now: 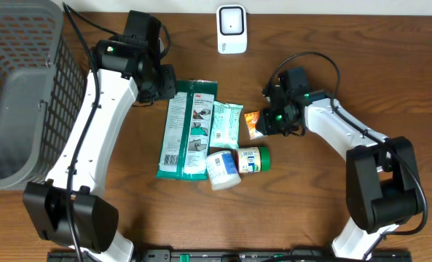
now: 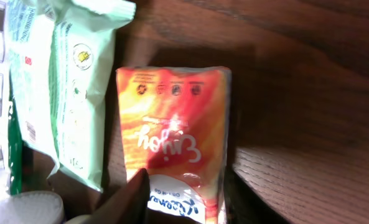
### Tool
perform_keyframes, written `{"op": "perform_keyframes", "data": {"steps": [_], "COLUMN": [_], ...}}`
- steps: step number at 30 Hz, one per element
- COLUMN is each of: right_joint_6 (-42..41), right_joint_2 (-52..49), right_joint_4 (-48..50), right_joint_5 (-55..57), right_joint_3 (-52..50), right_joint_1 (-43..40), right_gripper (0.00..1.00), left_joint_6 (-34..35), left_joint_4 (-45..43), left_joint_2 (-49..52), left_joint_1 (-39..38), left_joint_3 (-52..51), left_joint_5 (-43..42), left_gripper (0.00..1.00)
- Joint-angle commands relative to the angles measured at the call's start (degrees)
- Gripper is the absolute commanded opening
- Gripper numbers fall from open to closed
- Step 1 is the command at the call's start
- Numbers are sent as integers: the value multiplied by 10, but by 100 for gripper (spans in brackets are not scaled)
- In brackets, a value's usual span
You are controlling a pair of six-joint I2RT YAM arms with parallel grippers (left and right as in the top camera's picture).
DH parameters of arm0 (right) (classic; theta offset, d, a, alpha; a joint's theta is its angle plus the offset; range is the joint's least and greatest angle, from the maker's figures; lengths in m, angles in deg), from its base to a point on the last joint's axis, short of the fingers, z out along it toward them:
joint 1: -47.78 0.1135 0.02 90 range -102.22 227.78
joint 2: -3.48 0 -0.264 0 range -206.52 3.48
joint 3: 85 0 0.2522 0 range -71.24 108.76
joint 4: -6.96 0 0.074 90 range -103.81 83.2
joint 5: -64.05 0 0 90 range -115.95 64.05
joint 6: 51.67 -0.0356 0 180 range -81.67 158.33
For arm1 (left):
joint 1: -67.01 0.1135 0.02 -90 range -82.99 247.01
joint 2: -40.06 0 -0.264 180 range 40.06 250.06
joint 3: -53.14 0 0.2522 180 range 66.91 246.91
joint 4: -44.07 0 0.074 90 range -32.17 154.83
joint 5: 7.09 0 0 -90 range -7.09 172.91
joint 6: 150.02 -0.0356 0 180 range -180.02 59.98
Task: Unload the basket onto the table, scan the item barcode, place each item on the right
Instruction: 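Close the right gripper on the orange Kleenex pack's edge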
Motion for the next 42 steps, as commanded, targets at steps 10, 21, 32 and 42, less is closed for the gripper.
{"op": "perform_keyframes", "data": {"steps": [10,21,32,42], "right_joint_6": [9,9,-12,-12], "right_joint_2": [11,11,12,36], "right_joint_4": [46,47,92,52], "right_joint_5": [43,37,13,9], "right_joint_3": [2,-21,-54,-53], "right_joint_1": [-6,4,4,-34], "right_gripper": [39,29,11,22], "left_joint_6": [-12,-12,-12,-12], "left_joint_4": [1,4,6,6], "left_joint_2": [4,4,4,4], "left_joint_1": [0,0,1,1], "left_joint_3": [2,2,2,2], "left_joint_5": [7,7,7,7], "left_gripper": [33,33,33,33]}}
